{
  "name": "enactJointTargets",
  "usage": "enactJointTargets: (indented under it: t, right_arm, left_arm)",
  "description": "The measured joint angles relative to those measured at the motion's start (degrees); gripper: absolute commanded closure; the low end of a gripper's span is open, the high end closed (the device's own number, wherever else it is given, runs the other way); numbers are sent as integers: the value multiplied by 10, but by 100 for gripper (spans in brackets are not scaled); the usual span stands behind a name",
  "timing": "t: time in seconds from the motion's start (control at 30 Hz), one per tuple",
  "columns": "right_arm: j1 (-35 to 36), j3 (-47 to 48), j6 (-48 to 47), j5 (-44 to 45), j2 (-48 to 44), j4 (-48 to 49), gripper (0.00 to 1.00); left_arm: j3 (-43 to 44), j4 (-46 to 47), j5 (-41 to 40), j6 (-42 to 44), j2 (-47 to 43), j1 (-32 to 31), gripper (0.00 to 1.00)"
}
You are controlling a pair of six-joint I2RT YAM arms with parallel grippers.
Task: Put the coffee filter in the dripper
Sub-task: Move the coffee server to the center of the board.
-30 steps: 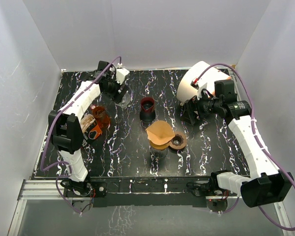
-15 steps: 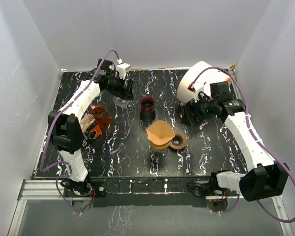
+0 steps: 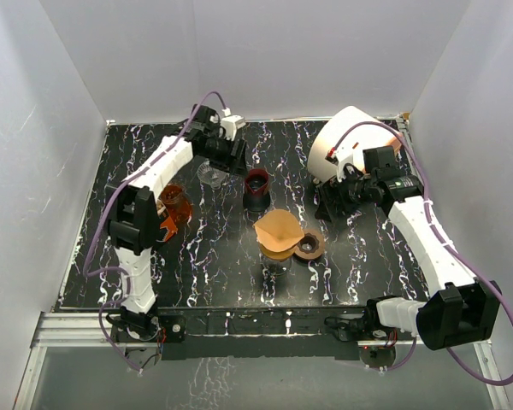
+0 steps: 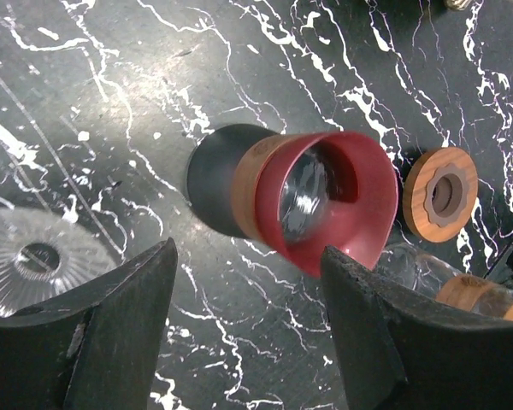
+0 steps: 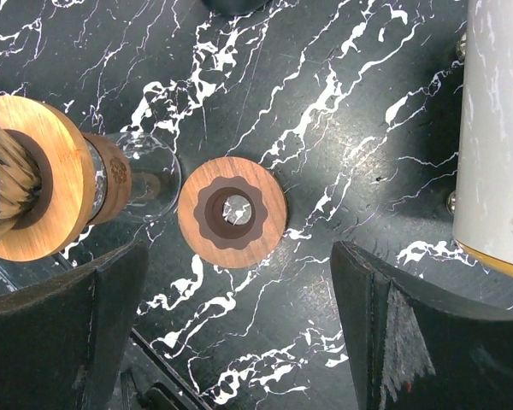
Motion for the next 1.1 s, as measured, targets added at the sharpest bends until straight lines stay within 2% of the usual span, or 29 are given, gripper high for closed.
enactJointTargets:
  t: [0.13,0.37,0.77,0.93,1.1]
  right_arm:
    - [0,0,0,2,-6,3,14]
    - [0,-17,0,4,-19,7,14]
    - [0,-22,0,6,-26,9,14]
    - [0,-30,0,7,-33,9,14]
    - [0,-35,0,8,-35,11,14]
  left_arm:
    - [43,-19,-13,-1,39,-24,41]
    - [90,-52,-40,2,77,-46,56]
    - [136,-117,-117,35,87,-71,88]
    - [123,-141,-135,62,73,-73,99]
    - [40,-168,-143,89,11,-72,100]
